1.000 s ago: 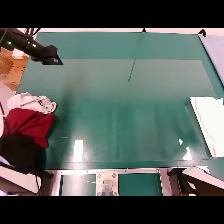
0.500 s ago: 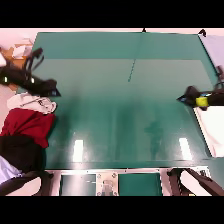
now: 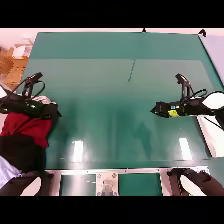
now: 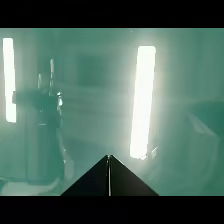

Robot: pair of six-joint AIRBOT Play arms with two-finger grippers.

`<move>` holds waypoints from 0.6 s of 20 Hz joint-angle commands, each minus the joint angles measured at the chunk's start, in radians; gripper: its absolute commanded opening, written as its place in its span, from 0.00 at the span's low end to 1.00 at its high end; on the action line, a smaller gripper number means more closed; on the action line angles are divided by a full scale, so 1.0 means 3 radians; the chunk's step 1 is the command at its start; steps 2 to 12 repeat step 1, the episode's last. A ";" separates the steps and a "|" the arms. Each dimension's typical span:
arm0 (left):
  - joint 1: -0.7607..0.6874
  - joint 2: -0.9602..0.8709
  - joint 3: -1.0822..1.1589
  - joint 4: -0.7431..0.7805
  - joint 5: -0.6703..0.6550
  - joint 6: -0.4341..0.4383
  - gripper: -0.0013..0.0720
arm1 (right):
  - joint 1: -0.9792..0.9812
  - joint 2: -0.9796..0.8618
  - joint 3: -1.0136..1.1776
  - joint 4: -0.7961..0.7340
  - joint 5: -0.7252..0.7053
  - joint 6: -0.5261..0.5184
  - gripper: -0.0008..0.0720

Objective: Fold the shirts.

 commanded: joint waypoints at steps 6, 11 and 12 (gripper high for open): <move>0.0001 0.0034 -0.0042 0.0000 0.0009 -0.0003 0.05 | 0.0092 0.0006 -0.0015 0.0006 -0.0008 0.0000 0.03; 0.0001 0.0034 -0.0042 0.0000 0.0009 -0.0003 0.05 | 0.0092 0.0006 -0.0015 0.0006 -0.0008 0.0000 0.03; 0.0001 0.0034 -0.0042 0.0000 0.0009 -0.0003 0.05 | 0.0092 0.0006 -0.0015 0.0006 -0.0008 0.0000 0.03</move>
